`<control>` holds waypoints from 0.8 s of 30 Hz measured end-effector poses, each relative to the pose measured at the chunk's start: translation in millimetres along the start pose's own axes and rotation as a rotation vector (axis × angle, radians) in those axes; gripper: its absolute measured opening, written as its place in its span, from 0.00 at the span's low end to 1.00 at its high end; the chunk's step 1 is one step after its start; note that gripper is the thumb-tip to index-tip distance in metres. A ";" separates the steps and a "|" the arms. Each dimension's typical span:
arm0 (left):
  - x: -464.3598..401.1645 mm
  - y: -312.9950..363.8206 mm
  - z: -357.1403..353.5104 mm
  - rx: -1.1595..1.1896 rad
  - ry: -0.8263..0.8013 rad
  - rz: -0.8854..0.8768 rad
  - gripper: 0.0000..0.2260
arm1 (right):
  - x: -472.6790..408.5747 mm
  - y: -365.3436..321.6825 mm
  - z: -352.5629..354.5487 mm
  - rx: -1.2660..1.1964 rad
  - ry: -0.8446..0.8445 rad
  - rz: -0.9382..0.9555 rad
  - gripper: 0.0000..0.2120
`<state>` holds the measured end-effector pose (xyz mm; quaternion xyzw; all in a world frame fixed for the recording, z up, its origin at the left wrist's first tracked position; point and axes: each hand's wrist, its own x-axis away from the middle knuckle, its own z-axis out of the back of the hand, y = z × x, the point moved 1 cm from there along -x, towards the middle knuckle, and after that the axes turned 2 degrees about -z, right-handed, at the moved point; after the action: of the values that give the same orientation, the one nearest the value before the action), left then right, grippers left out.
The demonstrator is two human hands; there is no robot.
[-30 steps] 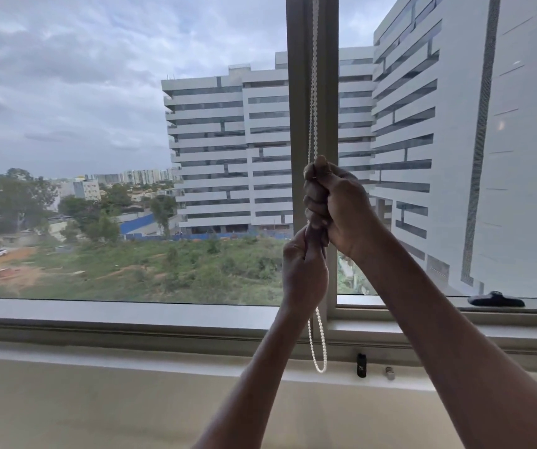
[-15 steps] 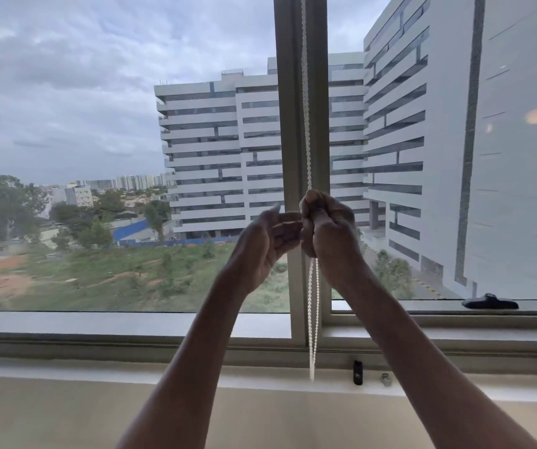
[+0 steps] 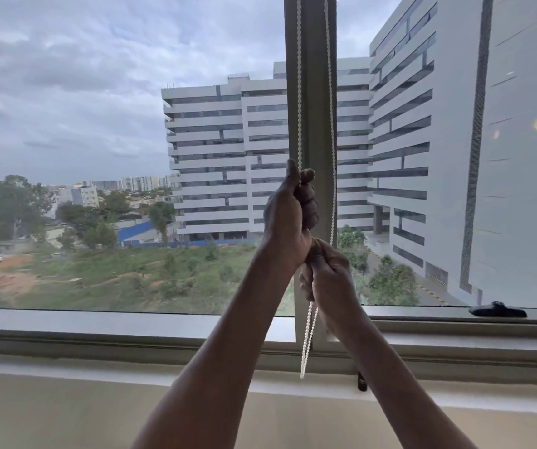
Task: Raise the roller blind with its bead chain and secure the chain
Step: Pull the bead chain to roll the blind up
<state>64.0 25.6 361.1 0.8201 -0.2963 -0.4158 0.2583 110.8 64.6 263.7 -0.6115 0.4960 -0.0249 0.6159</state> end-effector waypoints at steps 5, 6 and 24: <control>-0.9 -1.7 1.3 -0.002 0.002 -0.050 0.17 | -3.1 3.5 1.0 0.048 -0.007 0.036 0.19; -0.7 -1.6 1.4 0.001 0.007 -0.061 0.17 | -4.5 3.9 2.5 0.068 -0.015 0.037 0.19; 58.3 -79.2 39.8 -0.353 0.173 -0.161 0.20 | -50.1 -88.0 -16.0 -0.081 -0.247 -0.173 0.22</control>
<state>80.2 32.4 256.4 0.8158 -0.1293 -0.4085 0.3884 125.8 62.8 365.0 -0.6747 0.3627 0.0175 0.6426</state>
